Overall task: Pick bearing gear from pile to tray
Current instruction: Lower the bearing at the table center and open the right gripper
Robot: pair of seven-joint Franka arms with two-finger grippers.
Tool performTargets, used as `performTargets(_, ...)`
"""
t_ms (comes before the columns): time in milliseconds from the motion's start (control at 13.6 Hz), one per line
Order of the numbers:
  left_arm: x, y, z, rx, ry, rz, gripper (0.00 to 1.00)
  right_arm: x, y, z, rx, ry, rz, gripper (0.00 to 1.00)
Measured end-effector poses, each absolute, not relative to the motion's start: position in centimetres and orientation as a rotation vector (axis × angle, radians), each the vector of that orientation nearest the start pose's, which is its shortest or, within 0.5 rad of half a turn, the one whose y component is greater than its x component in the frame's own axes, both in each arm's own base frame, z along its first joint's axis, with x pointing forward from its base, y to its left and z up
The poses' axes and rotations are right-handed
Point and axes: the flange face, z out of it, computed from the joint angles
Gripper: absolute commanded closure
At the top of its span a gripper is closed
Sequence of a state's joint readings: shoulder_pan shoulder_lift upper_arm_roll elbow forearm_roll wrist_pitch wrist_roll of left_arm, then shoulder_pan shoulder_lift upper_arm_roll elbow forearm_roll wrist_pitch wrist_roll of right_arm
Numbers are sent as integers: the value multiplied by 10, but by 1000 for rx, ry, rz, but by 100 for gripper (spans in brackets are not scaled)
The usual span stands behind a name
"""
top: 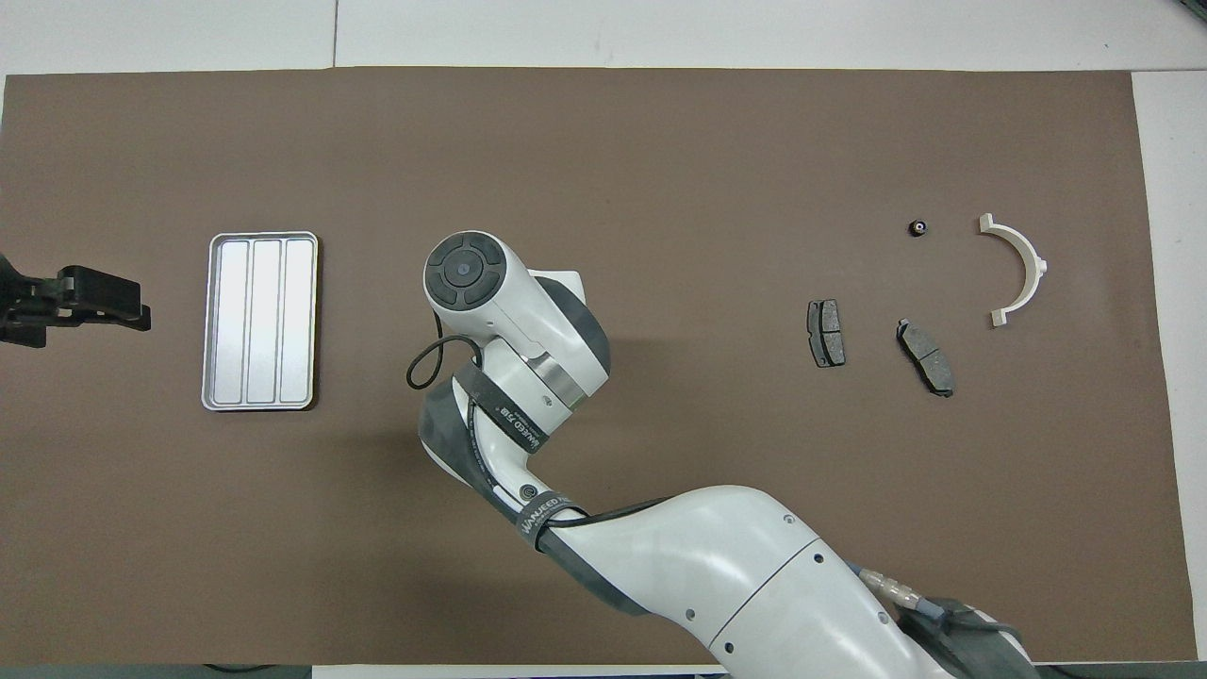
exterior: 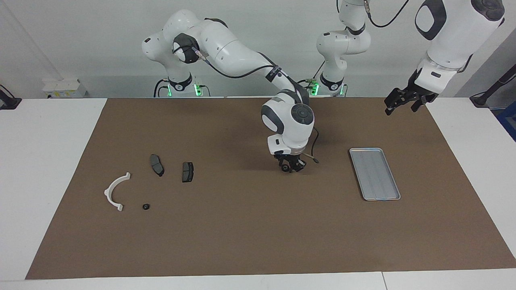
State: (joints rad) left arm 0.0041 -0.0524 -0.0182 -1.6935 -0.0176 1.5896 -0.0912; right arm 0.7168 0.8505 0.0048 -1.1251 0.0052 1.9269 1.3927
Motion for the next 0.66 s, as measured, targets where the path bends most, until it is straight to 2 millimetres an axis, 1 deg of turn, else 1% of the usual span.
performTargets(74, 537, -10, 597, -3152, -123, 82, 0, 574, 500, 299, -2990, 1055, 40, 0)
performTargets(148, 537, -10, 597, -3152, -123, 82, 0, 578, 498, 311, -2974, 1057, 25, 0)
performTargets(221, 537, -10, 597, -3152, -123, 82, 0, 583, 494, 327, -2960, 1052, 11, 0)
performTargets(295, 537, -10, 597, -3152, -123, 82, 0, 589, 484, 346, -2956, 1036, 2, 0)
performTargets(443, 537, -10, 597, -3152, -123, 82, 0, 606, 452, 393, -2957, 970, -18, 0)
performTargets(517, 537, -10, 597, -3152, -123, 82, 0, 617, 430, 418, -2959, 922, -26, 0)
performTargets(590, 537, -10, 597, -3152, -123, 82, 0, 627, 403, 442, -2969, 863, -24, 0)
performTargets(664, 537, -10, 597, -3152, -123, 82, 0, 636, 375, 461, -2985, 801, -20, 0)
